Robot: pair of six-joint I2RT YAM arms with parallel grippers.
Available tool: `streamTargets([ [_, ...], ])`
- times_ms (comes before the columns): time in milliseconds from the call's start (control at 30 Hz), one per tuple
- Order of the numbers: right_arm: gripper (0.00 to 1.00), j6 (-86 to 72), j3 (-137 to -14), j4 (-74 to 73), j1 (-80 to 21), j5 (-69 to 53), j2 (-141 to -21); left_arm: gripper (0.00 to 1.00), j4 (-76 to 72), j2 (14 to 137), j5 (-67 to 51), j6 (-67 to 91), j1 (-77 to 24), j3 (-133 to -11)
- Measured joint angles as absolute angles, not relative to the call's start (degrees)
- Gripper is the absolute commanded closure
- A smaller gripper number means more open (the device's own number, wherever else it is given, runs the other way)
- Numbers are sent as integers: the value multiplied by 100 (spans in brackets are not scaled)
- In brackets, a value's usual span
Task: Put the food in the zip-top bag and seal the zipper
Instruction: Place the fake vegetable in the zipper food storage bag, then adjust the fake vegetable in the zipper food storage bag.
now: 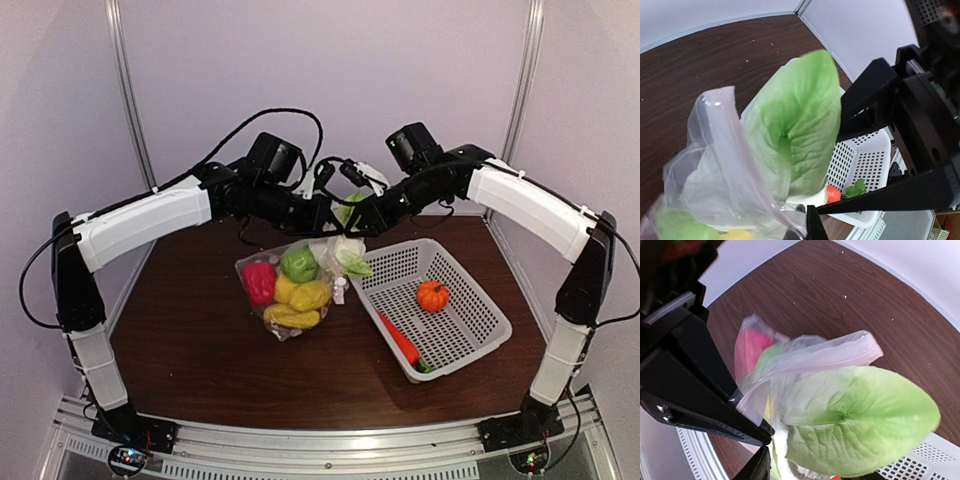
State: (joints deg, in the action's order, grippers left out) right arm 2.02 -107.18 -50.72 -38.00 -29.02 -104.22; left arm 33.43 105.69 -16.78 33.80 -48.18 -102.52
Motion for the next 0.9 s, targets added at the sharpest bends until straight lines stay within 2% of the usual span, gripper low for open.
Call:
streamTargets([
  [300,35,541,-10359,-4635,-3809,-2963,-10055,100,3304,10506,-1953,3402,-4829,-10195],
  [467,28,801,-9671,-4672,-3684,-3020,-9089,100,3114,10263,-2231,3404,-4744,-9889],
  [533,30,836,-9467,-4602,-3551,-2985,-8611,100,3068,10254,-2322,3402,-4694,-9872],
  [667,41,825,-9102,-4230,-3286,-2847,-8012,100,2987,10254,-2443,3398,-4663,-9837],
  [833,51,602,-8326,-3758,-3251,-3076,-8353,100,2939,10254,-2488,3395,-4659,-9826],
  [900,52,491,-7979,-3653,-3256,-3122,-8611,100,2919,10254,-2504,3395,-4659,-9824],
])
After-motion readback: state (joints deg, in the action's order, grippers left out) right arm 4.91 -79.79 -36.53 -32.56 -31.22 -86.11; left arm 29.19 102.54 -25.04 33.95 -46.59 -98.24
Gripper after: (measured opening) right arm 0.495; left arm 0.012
